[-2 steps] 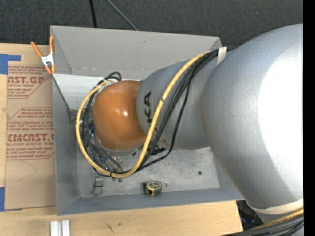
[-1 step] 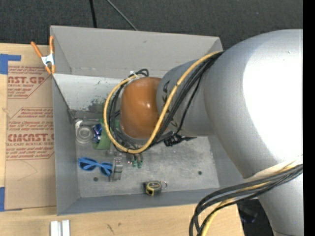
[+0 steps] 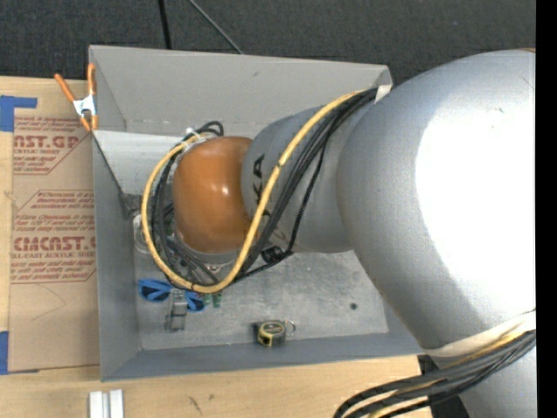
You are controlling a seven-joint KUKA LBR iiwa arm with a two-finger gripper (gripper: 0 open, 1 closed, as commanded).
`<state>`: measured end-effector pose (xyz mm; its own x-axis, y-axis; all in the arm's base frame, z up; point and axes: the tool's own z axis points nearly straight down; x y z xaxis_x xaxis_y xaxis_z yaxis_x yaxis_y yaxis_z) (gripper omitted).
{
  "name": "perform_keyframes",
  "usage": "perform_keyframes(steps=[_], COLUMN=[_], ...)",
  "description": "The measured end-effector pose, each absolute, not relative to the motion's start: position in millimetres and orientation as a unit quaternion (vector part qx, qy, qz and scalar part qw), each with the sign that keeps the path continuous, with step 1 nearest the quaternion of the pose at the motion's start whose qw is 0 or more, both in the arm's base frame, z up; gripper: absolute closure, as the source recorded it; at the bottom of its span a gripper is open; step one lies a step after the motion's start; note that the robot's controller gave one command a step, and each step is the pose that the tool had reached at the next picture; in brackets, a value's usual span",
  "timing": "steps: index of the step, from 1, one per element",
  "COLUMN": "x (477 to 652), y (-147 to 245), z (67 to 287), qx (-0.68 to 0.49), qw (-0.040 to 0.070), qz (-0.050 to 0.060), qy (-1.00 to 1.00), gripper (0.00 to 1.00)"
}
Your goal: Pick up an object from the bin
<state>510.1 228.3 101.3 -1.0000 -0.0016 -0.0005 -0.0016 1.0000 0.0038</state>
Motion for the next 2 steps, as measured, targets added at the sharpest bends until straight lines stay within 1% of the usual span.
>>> perform_keyframes(steps=[1, 2], x=[531.9, 506.2], y=[222, 218], z=[115, 69], qx=[0.033, 0.127], qw=[0.001, -0.002], qz=[0.001, 0.0], qy=[0.999, 0.992], gripper=[0.0, 0.0])
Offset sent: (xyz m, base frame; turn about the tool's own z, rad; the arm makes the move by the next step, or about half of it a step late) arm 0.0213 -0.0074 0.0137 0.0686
